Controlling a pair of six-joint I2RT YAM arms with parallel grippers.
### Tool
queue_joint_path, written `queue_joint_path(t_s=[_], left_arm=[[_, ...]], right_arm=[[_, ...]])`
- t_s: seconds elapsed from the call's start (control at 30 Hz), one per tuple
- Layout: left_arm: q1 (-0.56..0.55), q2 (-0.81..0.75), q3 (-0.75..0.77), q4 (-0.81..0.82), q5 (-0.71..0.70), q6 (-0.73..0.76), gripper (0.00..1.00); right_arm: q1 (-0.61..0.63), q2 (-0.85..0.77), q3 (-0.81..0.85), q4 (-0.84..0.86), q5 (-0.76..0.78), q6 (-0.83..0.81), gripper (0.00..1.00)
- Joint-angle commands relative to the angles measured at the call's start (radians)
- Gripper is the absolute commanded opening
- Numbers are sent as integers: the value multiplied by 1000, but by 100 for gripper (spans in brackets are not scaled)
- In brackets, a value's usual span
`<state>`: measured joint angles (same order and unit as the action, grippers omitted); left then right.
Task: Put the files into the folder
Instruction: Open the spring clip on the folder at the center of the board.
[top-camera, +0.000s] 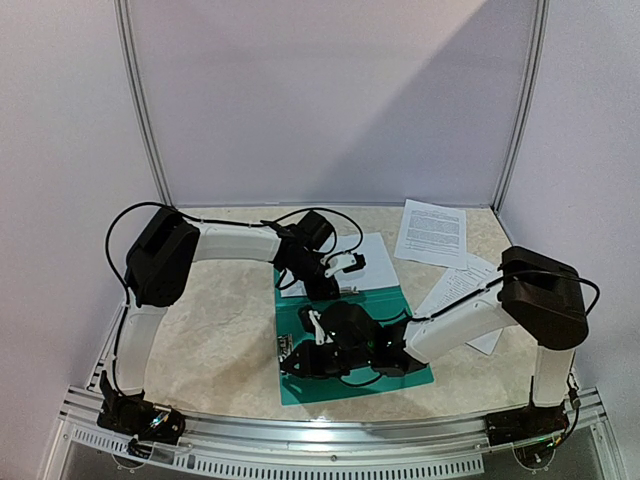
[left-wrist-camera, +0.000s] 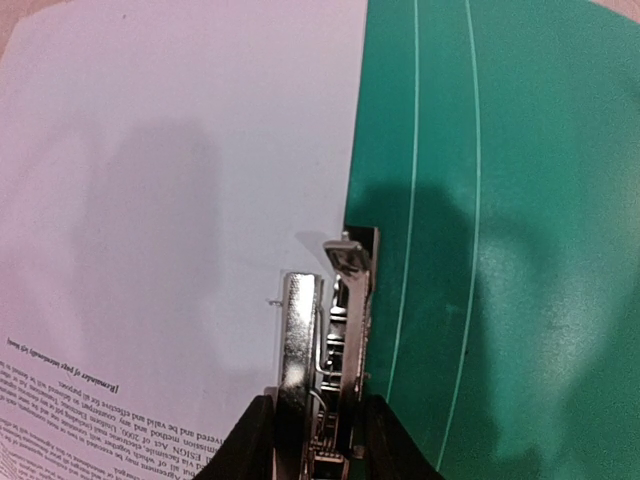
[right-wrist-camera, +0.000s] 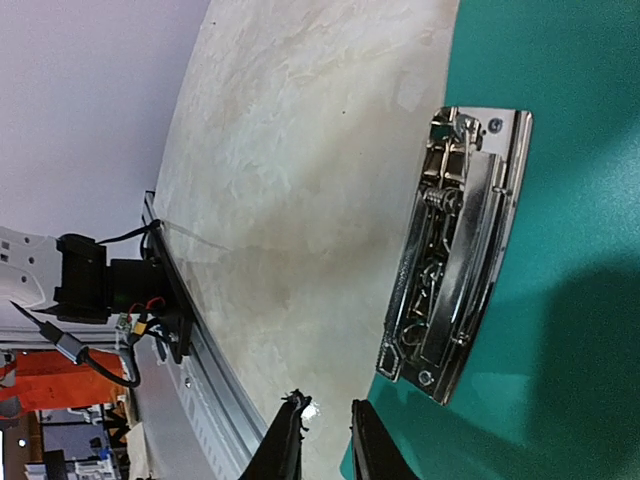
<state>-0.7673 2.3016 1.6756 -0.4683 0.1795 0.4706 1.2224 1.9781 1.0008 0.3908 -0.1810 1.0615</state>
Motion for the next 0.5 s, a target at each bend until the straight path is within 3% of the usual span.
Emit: queue_joint_path(t_s=[0.0,0.17,0.47], left_arm=[[5,172,-84,-195,-102,14,32],[6,172,-83,-196,-100,14,32],[6,173,-83,-198,-99,16,32]], right_arm=[[-13,59,1,82,-71,120,17],[-21,108,57,11,-94,118,18],[-44,102,31,-55,-4,155,17]])
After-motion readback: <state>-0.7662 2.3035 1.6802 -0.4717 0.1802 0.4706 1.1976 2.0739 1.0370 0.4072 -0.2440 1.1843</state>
